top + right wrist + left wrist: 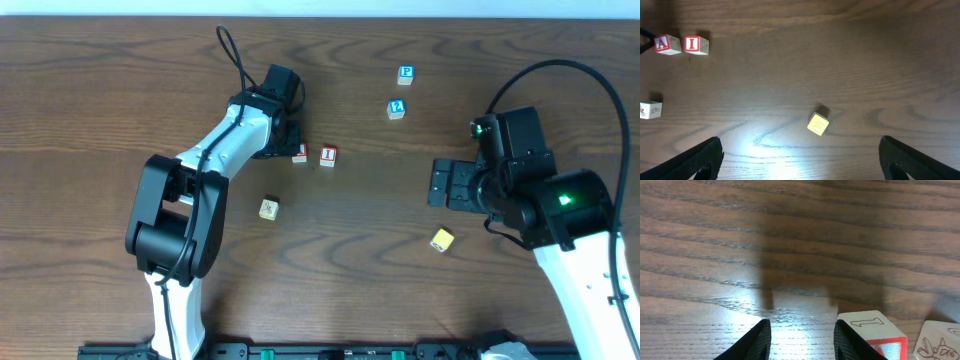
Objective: Spell out Ai2
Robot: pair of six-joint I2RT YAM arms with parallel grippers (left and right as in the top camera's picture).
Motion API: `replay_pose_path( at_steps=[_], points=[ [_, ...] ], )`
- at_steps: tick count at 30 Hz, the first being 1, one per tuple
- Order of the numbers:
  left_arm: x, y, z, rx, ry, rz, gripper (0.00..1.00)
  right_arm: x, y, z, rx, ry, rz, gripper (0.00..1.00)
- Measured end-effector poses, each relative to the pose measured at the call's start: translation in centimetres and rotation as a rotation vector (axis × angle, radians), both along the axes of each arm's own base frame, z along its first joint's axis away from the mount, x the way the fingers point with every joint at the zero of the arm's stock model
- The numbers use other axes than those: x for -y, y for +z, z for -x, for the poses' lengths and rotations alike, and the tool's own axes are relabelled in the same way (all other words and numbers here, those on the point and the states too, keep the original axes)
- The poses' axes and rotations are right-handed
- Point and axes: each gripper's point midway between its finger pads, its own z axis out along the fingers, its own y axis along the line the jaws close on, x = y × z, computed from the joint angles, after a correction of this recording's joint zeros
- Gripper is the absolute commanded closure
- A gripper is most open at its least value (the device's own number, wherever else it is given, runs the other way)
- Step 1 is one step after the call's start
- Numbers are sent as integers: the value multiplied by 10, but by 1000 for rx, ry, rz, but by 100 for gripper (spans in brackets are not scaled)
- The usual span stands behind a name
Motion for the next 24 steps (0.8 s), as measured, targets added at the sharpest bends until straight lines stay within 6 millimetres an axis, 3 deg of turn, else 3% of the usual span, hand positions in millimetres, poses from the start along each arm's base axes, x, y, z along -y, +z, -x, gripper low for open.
replay_pose_path(
  at_steps=[24],
  points=[
    [22,2,3,-17,-36,109,57,0,0,0,0,0,0,1]
  ],
)
